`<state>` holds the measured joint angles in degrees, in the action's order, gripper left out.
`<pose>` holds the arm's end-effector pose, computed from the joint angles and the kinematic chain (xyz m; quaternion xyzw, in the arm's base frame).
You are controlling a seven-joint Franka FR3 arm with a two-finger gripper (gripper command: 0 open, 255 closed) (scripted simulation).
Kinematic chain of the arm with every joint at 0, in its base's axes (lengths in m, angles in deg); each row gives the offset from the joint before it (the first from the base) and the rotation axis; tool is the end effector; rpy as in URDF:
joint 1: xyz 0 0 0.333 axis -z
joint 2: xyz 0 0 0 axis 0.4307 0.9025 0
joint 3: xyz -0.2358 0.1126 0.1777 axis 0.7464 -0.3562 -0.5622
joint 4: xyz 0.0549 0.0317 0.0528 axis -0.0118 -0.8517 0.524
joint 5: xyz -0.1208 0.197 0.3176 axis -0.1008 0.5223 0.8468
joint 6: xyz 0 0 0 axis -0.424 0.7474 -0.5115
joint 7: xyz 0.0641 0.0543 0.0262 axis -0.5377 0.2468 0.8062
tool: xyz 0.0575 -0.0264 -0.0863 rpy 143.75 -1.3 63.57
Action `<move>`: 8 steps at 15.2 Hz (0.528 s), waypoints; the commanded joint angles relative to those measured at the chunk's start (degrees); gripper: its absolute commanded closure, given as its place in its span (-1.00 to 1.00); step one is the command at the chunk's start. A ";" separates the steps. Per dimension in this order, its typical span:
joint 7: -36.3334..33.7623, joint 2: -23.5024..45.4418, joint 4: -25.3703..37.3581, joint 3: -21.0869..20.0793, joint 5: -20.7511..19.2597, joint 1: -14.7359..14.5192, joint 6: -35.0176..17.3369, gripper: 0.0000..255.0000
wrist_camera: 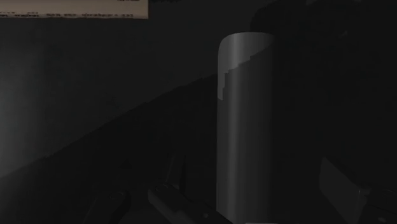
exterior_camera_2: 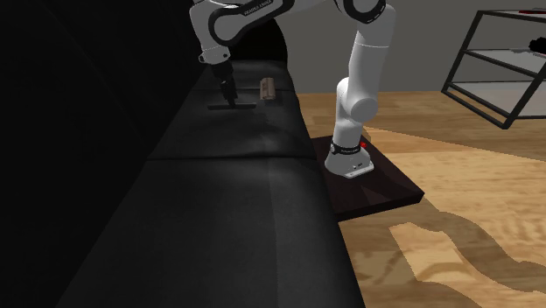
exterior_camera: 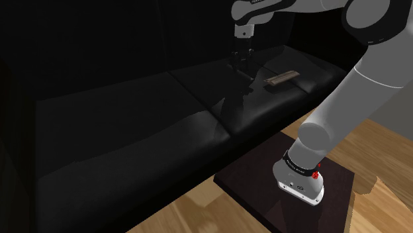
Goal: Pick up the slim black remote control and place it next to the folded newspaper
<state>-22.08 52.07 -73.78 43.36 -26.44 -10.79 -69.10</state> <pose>0.4814 -0.1650 0.4581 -0.9870 0.1099 0.1148 0.0228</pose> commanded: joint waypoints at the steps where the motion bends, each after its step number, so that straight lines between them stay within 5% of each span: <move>1: 0.00 0.00 0.00 0.00 0.00 0.00 0.00 -1.00; 8: 0.07 1.01 8.33 -0.01 0.08 -0.02 7.32 -1.00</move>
<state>-22.02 53.02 -65.91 43.35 -26.37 -10.81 -62.22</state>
